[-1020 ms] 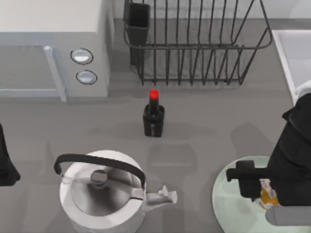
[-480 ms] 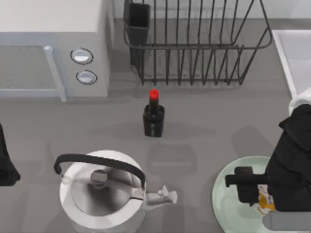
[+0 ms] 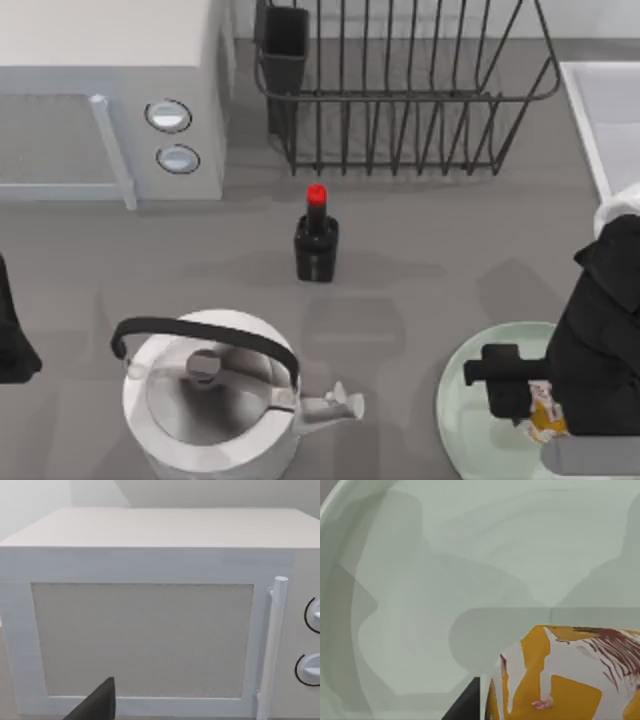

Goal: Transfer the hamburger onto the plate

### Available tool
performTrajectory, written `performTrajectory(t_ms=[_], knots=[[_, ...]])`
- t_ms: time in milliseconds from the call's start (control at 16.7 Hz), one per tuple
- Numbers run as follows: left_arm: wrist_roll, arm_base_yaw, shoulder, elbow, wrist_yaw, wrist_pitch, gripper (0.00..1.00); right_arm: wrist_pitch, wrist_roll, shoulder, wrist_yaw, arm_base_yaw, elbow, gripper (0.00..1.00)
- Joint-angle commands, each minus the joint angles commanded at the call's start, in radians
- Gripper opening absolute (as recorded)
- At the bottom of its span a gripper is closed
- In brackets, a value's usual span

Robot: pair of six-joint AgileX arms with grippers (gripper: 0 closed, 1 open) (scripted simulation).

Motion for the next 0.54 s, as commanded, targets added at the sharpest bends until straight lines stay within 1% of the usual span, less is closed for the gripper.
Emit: performTrajectory(t_ms=[180,240,540], knots=[[0.0,0.0,0.0,0.0,0.0,0.0,1.0,0.0,0.0,0.0,0.0,0.0,0.0,0.98],[0.0,0.0,0.0,0.0,0.0,0.0,1.0,0.0,0.0,0.0,0.0,0.0,0.0,1.0],[0.0,0.0,0.0,0.0,0.0,0.0,1.0,0.0,0.0,0.0,0.0,0.0,0.0,1.0]])
